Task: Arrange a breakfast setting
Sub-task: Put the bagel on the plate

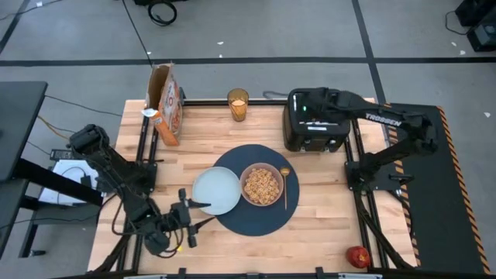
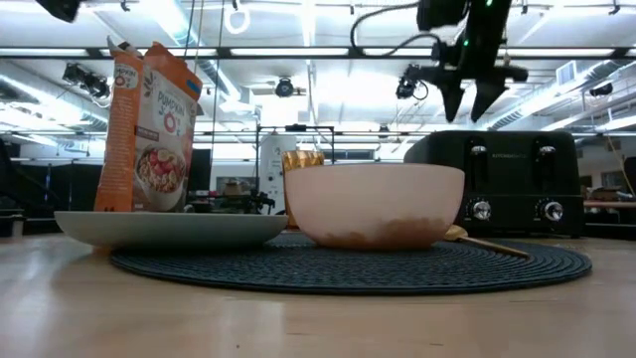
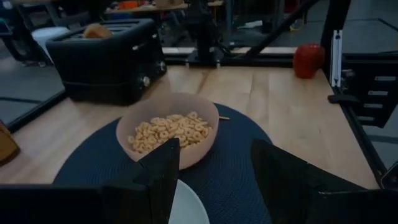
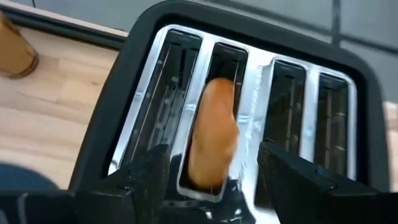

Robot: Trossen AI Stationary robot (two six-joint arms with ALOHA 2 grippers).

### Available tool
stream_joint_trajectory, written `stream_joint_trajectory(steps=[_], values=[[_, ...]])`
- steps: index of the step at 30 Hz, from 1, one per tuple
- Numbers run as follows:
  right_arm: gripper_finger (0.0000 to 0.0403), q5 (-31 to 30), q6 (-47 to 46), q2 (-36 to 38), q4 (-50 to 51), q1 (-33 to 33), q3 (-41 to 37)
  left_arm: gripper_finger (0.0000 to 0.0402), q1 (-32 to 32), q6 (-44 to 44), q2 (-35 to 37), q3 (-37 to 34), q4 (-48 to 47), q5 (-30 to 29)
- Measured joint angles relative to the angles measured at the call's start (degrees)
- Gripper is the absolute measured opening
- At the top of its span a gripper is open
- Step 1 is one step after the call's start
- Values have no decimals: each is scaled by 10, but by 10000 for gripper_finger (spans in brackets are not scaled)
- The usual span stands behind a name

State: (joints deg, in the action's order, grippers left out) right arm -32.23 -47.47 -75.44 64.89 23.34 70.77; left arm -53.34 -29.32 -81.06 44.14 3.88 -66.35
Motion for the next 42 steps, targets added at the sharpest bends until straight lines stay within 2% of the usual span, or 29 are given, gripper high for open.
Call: stream_joint_trajectory(steps=[5,9,15,21,27,38,42], values=[[238,76,40,-4,-62,71,-18,203,19,-2,0,0,0,45],[229,83,41,-5,-32,99,-20,203,19,1,0,0,0,47],[216,115,55,-15,-59,109,-20,203,27,41,0,0,11,46],[208,157,56,-59,-68,120,-20,204,44,50,0,0,17,46],[187,153,59,-65,-69,121,-20,204,47,56,0,0,15,46],[104,143,79,-20,-61,119,-20,204,65,64,0,0,15,47],[96,134,112,12,-80,115,-20,204,78,30,0,0,13,47]])
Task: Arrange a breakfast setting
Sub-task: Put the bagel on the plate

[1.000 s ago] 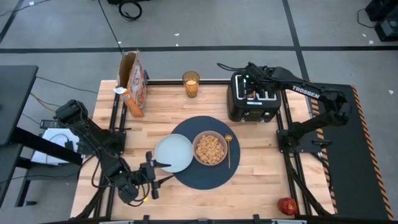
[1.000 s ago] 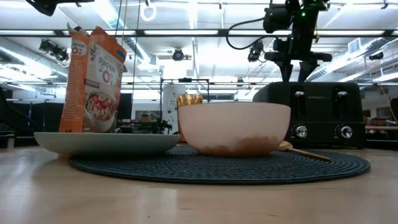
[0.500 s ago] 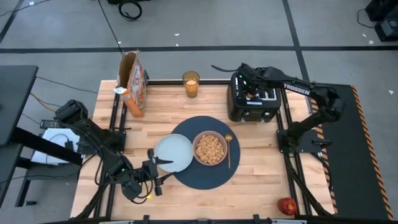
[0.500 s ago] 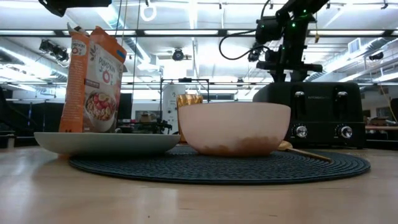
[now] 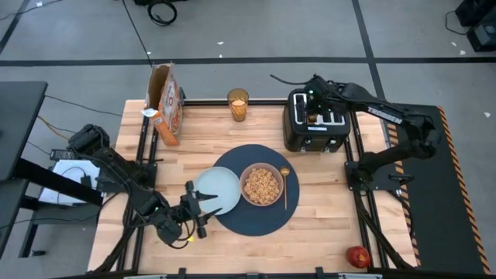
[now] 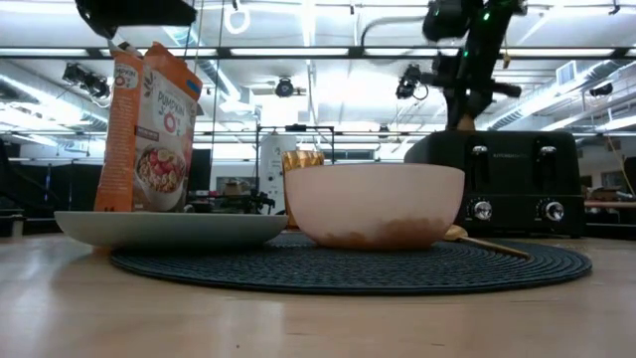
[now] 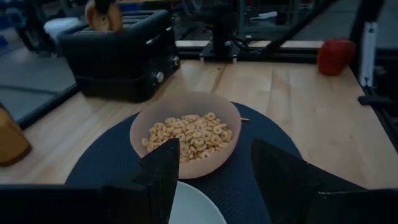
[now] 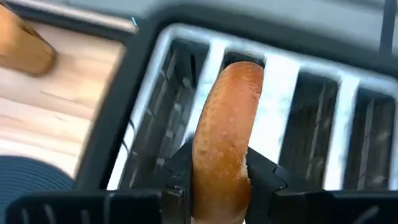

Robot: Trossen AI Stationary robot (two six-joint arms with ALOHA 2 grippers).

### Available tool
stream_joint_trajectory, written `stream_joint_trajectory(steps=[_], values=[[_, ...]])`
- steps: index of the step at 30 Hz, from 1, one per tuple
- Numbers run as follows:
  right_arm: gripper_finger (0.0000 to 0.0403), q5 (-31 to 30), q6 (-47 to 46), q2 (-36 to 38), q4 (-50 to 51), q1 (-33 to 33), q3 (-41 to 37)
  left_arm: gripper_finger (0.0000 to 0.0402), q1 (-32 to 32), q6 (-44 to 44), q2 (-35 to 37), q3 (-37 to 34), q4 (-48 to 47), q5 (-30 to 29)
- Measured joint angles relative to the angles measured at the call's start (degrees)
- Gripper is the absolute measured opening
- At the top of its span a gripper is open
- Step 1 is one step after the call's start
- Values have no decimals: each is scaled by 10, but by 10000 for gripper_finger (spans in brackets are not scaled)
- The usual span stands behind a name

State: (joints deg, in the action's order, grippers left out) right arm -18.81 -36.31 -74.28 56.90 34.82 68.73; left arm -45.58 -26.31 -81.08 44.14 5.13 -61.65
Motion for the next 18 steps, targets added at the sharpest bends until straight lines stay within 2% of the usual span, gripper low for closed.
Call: stream_joint_trajectory(steps=[4,8,13,18], values=[[97,-27,58,50,-46,-29,0,206,15,-47,0,0,-32,0],[96,-47,125,92,-97,-89,0,225,28,-67,4,0,-73,1],[96,-37,233,105,-177,-216,0,268,56,-71,53,0,-111,1],[96,4,364,71,-257,-361,0,309,104,-43,140,0,-137,32]])
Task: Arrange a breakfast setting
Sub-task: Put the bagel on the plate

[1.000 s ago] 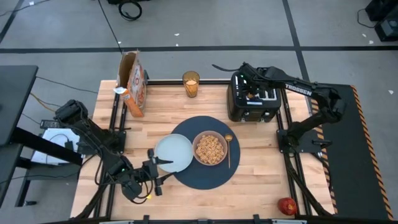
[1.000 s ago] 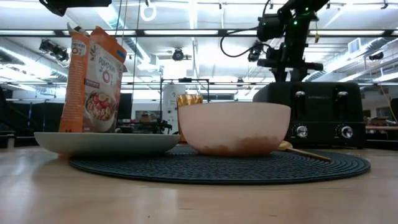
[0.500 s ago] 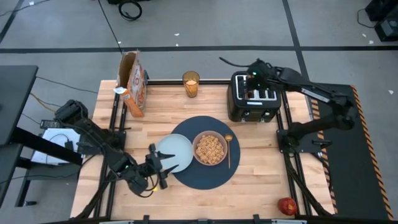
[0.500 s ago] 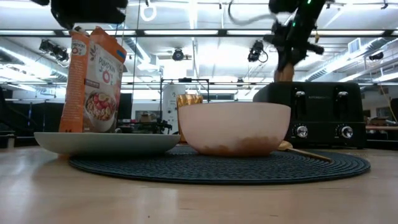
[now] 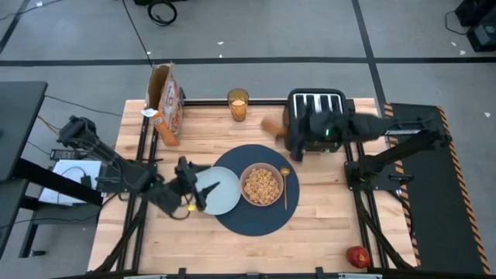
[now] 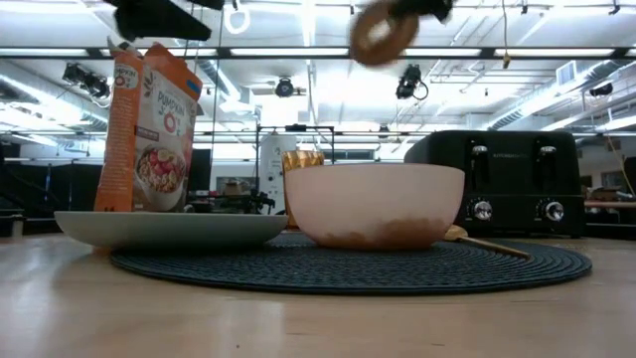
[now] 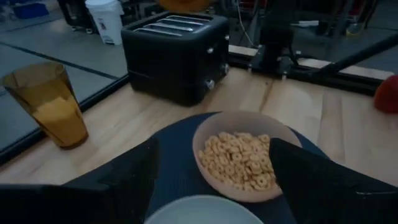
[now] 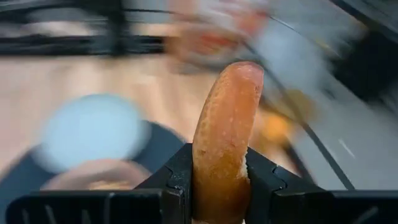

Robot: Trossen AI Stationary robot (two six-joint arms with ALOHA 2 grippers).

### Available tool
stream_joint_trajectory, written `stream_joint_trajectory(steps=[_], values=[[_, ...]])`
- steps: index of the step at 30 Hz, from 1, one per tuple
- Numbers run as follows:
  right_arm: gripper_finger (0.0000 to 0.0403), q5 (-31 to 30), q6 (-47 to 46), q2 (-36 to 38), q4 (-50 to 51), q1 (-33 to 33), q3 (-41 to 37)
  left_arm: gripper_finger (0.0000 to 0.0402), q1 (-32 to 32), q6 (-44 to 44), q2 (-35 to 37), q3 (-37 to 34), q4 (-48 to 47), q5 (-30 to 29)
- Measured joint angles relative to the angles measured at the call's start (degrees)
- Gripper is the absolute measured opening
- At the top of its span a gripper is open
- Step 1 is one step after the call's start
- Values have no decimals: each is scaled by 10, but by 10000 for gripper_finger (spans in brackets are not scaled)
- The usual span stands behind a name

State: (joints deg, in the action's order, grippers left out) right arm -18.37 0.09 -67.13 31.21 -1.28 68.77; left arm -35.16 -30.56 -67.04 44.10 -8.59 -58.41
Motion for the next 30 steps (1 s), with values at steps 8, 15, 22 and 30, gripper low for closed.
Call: stream_joint_trajectory(steps=[8,15,22,30], values=[[96,106,137,-85,-179,-166,0,315,72,223,34,0,97,181],[96,37,172,-132,-255,-205,0,315,119,347,33,0,227,397],[96,32,181,-148,-341,-196,0,299,125,413,3,0,288,424],[96,59,171,-163,-354,-180,-1,269,139,430,-26,0,371,422]])
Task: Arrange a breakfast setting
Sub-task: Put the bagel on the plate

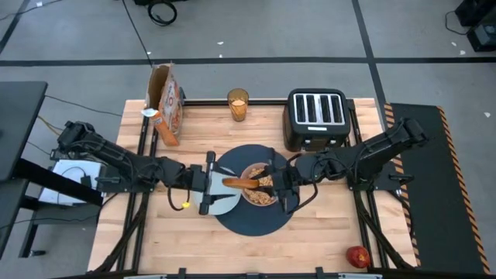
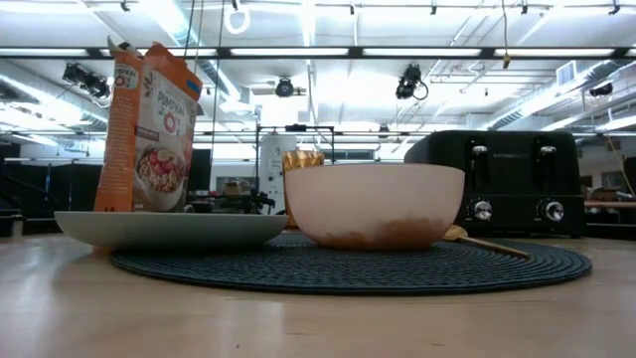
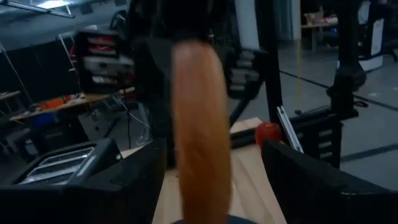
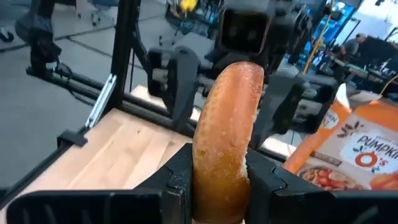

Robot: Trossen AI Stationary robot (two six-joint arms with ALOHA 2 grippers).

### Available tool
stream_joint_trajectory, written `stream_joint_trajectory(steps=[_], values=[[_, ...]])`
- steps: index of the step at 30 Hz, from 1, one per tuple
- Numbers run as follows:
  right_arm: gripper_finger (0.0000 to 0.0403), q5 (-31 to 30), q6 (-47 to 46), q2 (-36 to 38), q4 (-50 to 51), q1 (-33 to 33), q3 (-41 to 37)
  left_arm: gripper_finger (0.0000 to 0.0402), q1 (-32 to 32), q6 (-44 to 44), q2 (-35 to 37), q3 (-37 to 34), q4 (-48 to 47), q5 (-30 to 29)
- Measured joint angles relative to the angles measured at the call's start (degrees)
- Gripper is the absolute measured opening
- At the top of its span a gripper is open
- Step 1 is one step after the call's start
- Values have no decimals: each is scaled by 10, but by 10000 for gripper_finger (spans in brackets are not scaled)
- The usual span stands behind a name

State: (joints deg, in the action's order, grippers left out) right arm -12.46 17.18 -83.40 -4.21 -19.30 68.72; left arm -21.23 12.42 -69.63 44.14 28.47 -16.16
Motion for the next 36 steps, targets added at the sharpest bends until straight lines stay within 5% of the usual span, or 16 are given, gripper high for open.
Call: stream_joint_trajectory(steps=[6,16,22,26,29,33,36], values=[[96,-2,-1,-7,-11,8,0,220,3,-13,0,0,8,-2],[108,-3,4,-10,-10,7,0,56,2,-13,0,0,-10,-4],[155,-5,-9,-3,-6,0,0,54,3,-12,12,3,-39,-3],[207,-72,4,34,14,-30,8,57,-13,-16,30,52,-184,-45],[237,-150,9,73,32,-56,10,60,-42,-58,30,132,-380,-78],[255,-189,-30,107,89,-77,10,57,-91,-191,9,224,-628,-107],[256,-192,-73,113,122,-82,10,57,-122,-301,-14,226,-739,-141]])
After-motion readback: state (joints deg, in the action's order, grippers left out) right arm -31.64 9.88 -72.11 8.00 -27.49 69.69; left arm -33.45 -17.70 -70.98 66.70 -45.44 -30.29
